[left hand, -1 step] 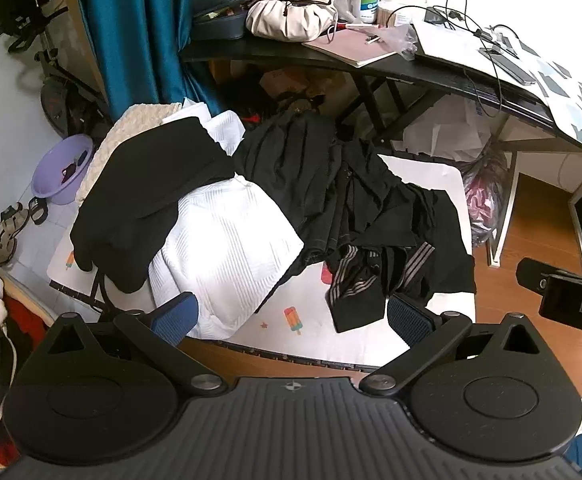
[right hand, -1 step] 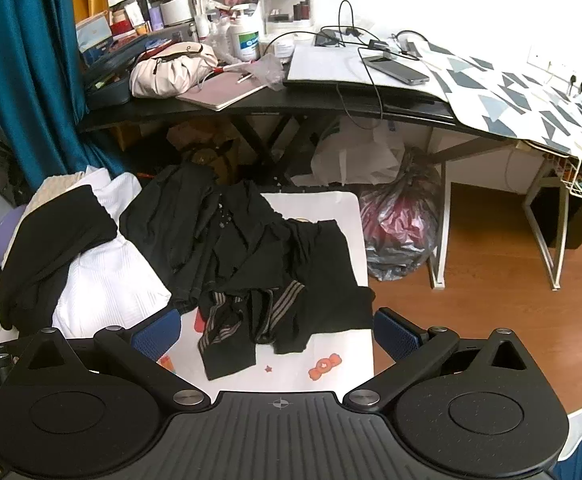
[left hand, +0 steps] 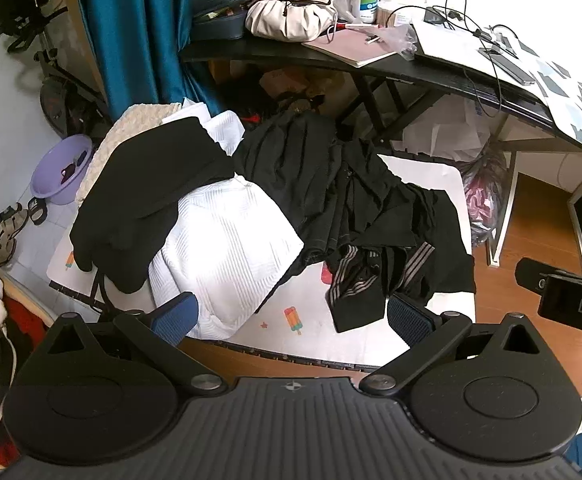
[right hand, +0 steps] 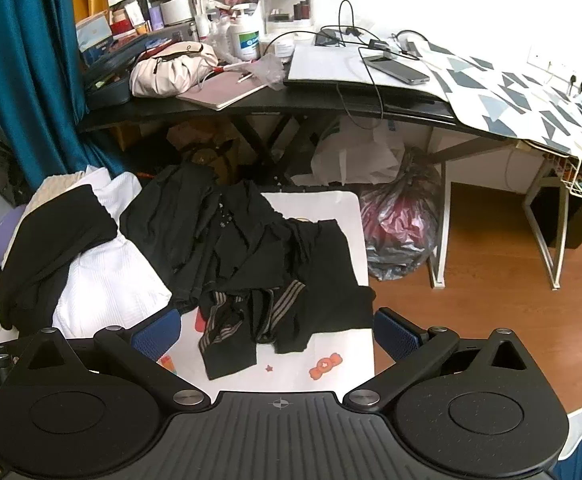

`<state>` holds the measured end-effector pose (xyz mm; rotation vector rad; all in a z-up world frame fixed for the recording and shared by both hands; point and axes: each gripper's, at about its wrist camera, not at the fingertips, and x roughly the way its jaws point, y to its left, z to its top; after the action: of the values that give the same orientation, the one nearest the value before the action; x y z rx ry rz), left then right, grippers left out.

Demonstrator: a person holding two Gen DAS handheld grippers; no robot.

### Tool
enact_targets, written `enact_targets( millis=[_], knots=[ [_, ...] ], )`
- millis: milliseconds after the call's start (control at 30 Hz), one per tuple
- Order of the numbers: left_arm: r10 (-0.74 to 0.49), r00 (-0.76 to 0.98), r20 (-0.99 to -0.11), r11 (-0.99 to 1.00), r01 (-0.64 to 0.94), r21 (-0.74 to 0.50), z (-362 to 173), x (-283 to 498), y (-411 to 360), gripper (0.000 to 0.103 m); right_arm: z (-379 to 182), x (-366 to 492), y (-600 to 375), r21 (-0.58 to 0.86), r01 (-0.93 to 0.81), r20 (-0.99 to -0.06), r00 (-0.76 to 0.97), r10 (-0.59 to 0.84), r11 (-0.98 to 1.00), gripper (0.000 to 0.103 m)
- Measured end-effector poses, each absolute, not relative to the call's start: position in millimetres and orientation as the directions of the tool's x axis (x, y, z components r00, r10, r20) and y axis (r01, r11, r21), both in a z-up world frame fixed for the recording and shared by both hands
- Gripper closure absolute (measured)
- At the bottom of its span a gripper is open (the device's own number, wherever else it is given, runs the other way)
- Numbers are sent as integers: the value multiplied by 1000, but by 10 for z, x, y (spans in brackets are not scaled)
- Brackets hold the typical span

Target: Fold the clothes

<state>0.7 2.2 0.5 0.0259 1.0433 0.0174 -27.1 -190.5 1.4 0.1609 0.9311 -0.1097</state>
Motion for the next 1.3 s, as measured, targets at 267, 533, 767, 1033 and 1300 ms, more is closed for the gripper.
enact_targets(
  millis=[267, 533, 767, 1033, 1300],
  knots=[
    [12, 495, -869, 1000, -2, 13, 29, 46, 138, 0, 40, -205, -1717, 41, 150, -817, 574, -53, 988, 1],
    [19, 495, -869, 1000, -13, 14, 11, -11, 220, 0, 60, -266, -1653, 72, 140, -807, 590, -25, 988, 1],
    [29, 492, -870, 1000, -23, 21, 12, -40, 236, 0, 53, -265, -1646, 82, 130, -809, 588, -10, 988, 1],
    [35, 488, -872, 999, -30, 23, 0, -73, 178, 0, 56, -284, -1694, 89, 126, -809, 587, -2, 988, 1],
    [39, 487, -873, 999, -27, 30, -3, -96, 65, 0, 20, -310, -1828, 103, 140, -812, 584, 2, 985, 1]
  ],
)
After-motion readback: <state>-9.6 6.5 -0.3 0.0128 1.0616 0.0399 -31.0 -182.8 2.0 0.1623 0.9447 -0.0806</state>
